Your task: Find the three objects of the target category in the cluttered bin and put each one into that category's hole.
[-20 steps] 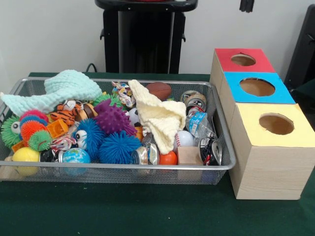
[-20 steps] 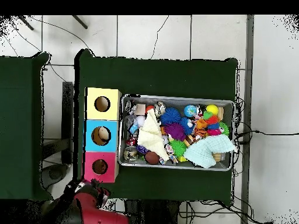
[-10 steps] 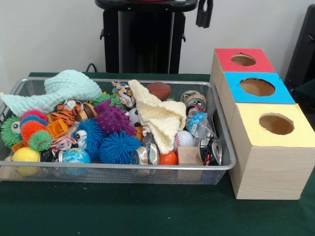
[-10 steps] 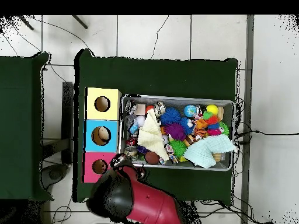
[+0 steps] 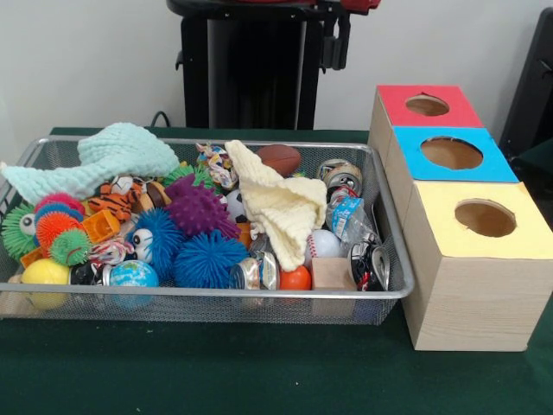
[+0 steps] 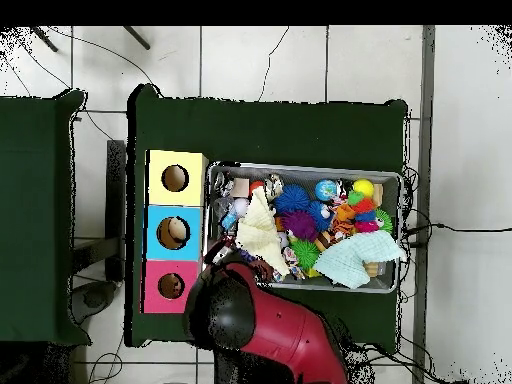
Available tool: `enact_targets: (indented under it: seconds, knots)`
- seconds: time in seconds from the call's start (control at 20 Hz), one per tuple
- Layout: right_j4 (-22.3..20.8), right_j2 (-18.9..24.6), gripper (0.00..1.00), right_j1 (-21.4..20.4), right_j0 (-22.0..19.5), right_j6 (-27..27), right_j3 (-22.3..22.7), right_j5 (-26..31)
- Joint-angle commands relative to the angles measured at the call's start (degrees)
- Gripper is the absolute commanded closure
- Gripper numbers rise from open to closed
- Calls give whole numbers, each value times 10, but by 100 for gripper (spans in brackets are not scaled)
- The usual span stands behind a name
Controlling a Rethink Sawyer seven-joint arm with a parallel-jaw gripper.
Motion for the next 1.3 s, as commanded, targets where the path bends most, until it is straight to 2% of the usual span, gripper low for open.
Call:
enact_targets:
  seconds: [0.05,0.3,0.65,1.0,1.3]
  knots:
    - [-45,108,100,25,-46,-33,-12,-31]
    - [-61,136,100,30,-76,-33,-18,-26]
    - [-81,167,100,33,-114,-41,-41,12]
    - [-115,186,100,29,-164,-79,-78,65]
    - [-133,224,100,21,-216,-102,-95,102]
